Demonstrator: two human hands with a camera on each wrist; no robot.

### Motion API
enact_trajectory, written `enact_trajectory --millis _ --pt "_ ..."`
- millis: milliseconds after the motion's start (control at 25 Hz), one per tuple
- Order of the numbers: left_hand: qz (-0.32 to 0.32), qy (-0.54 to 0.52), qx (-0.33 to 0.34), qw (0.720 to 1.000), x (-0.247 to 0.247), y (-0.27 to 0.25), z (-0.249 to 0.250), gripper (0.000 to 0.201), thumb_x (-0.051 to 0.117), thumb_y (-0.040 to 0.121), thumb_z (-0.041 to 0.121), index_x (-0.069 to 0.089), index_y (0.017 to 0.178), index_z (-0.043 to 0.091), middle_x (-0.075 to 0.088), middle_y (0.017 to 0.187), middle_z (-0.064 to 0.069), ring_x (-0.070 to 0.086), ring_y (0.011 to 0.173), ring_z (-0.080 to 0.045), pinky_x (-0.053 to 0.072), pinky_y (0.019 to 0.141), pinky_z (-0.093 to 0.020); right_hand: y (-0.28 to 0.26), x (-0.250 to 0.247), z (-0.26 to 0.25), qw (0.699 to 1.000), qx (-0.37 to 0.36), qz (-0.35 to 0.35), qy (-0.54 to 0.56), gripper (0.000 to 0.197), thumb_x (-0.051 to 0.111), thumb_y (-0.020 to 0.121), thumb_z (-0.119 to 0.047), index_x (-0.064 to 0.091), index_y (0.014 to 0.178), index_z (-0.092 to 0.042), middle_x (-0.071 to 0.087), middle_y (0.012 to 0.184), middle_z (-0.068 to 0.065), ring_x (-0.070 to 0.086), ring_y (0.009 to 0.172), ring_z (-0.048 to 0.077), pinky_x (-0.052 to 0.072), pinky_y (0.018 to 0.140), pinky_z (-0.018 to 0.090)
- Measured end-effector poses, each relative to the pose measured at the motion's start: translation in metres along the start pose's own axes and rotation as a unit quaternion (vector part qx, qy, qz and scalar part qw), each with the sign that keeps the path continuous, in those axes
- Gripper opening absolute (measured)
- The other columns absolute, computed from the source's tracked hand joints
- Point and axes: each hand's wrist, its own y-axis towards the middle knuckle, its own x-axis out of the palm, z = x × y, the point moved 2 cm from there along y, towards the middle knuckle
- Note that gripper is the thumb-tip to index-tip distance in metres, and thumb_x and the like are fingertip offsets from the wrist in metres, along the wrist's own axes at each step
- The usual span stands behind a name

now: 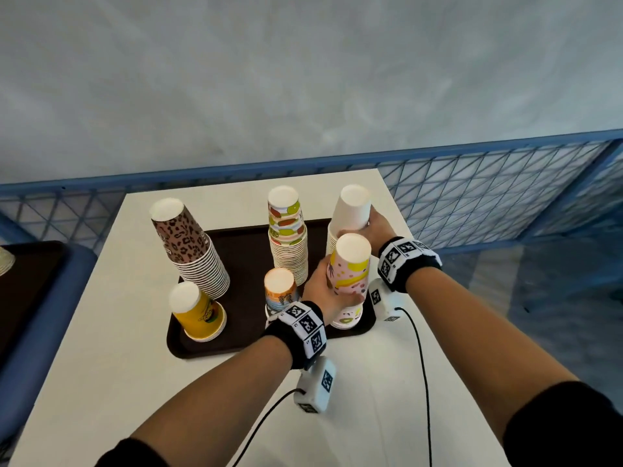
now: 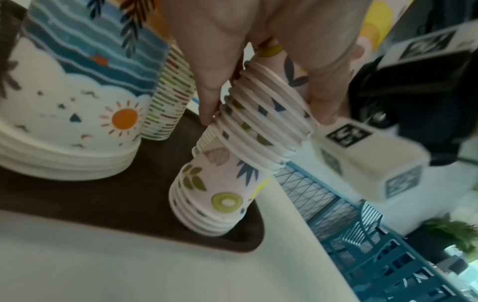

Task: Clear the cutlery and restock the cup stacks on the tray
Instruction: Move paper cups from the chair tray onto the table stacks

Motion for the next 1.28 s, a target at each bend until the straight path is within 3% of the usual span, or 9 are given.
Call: enact_trajectory --millis 160,360,560,720,840,920,1040,1120,1280 --pt "0.002 0.073 -0.065 0.995 0.004 0.006 -0.019 0.094 0.083 0.059 0.014 0.033 0.138 0.021 0.054 0.132 -0.003 0.050 0.124 -0.023 0.039 0.108 -0.037 0.002 -0.002 0.003 0.998 0.003 -0.005 -0.063 0.073 0.077 0.069 -0.022 0.039 0.131 -0.014 0.056 0.128 0.012 0.052 0.117 0.028 0.042 0.096 0.036" --pt "0.015 0.081 -0.079 0.993 0.008 0.003 -0.015 0.093 0.078 0.068 0.014 0.023 0.144 0.017 0.047 0.140 -0.006 0.044 0.129 -0.026 0.034 0.106 -0.030 -0.003 0.005 0.001 0.998 0.007 0.021 -0.057 0.070 0.077 0.069 -0.020 0.041 0.128 -0.012 0.058 0.124 0.013 0.054 0.113 0.030 0.043 0.091 0.034" --pt "-0.048 0.200 -0.151 0.967 0.001 -0.007 -0.004 0.087 0.063 0.083 0.032 0.008 0.148 0.014 0.033 0.151 -0.008 0.036 0.136 -0.029 0.031 0.113 -0.036 -0.015 -0.001 0.019 0.995 0.049 0.000 -0.092 0.071 0.073 0.075 -0.027 0.037 0.134 -0.012 0.054 0.131 0.012 0.051 0.120 0.029 0.039 0.097 0.034" --pt "-0.094 0.242 -0.124 0.958 -0.013 -0.026 0.002 0.064 0.056 0.089 0.031 0.028 0.142 0.008 0.040 0.144 -0.015 0.043 0.130 -0.033 0.035 0.110 -0.041 -0.043 -0.014 0.039 0.994 0.060 0.039 -0.081 0.051 0.067 0.080 -0.019 0.047 0.127 -0.013 0.061 0.118 0.010 0.056 0.112 0.024 0.039 0.090 0.028" --pt "-0.111 0.194 -0.147 0.964 -0.027 -0.045 -0.008 0.041 0.064 0.081 0.029 0.053 0.117 0.012 0.062 0.115 -0.010 0.060 0.106 -0.027 0.047 0.100 -0.040 -0.079 -0.015 0.060 0.987 0.077 0.067 -0.123 0.036 0.063 0.080 -0.006 0.056 0.115 -0.007 0.064 0.110 0.016 0.057 0.096 0.025 0.039 0.085 0.027" --pt "-0.122 0.180 -0.154 0.964 -0.037 -0.057 -0.015 0.038 0.065 0.081 0.031 0.056 0.114 0.016 0.062 0.109 -0.007 0.060 0.102 -0.023 0.050 0.094 -0.033 -0.107 -0.006 0.073 0.982 0.097 0.041 -0.157 0.032 0.064 0.080 -0.006 0.058 0.111 -0.005 0.066 0.107 0.017 0.058 0.094 0.027 0.037 0.082 0.024" --pt "-0.107 0.159 -0.141 0.971 -0.062 -0.078 -0.022 0.048 0.064 0.083 0.028 0.050 0.127 0.013 0.059 0.125 -0.011 0.057 0.115 -0.027 0.046 0.095 -0.033 -0.146 0.028 0.080 0.975 0.110 -0.023 -0.192 0.031 0.064 0.080 -0.007 0.059 0.111 -0.005 0.066 0.106 0.016 0.058 0.095 0.026 0.034 0.079 0.020" --pt "-0.095 0.127 -0.138 0.978 -0.087 -0.092 -0.030 0.044 0.063 0.084 0.022 0.051 0.126 0.012 0.058 0.126 -0.012 0.059 0.106 -0.024 0.046 0.095 -0.033 -0.165 0.065 0.074 0.968 0.099 -0.081 -0.215 0.033 0.062 0.080 -0.008 0.059 0.113 -0.006 0.065 0.104 0.012 0.056 0.093 0.023 0.033 0.079 0.019" --pt "-0.069 0.102 -0.134 0.983 -0.156 -0.127 -0.053 0.038 0.057 0.087 0.012 0.052 0.125 0.011 0.058 0.121 -0.007 0.050 0.090 -0.008 0.041 0.058 -0.009 -0.183 0.159 0.030 0.945 0.039 -0.213 -0.247 0.032 0.061 0.081 -0.015 0.058 0.112 -0.010 0.056 0.093 0.000 0.050 0.087 0.013 0.035 0.078 0.020"
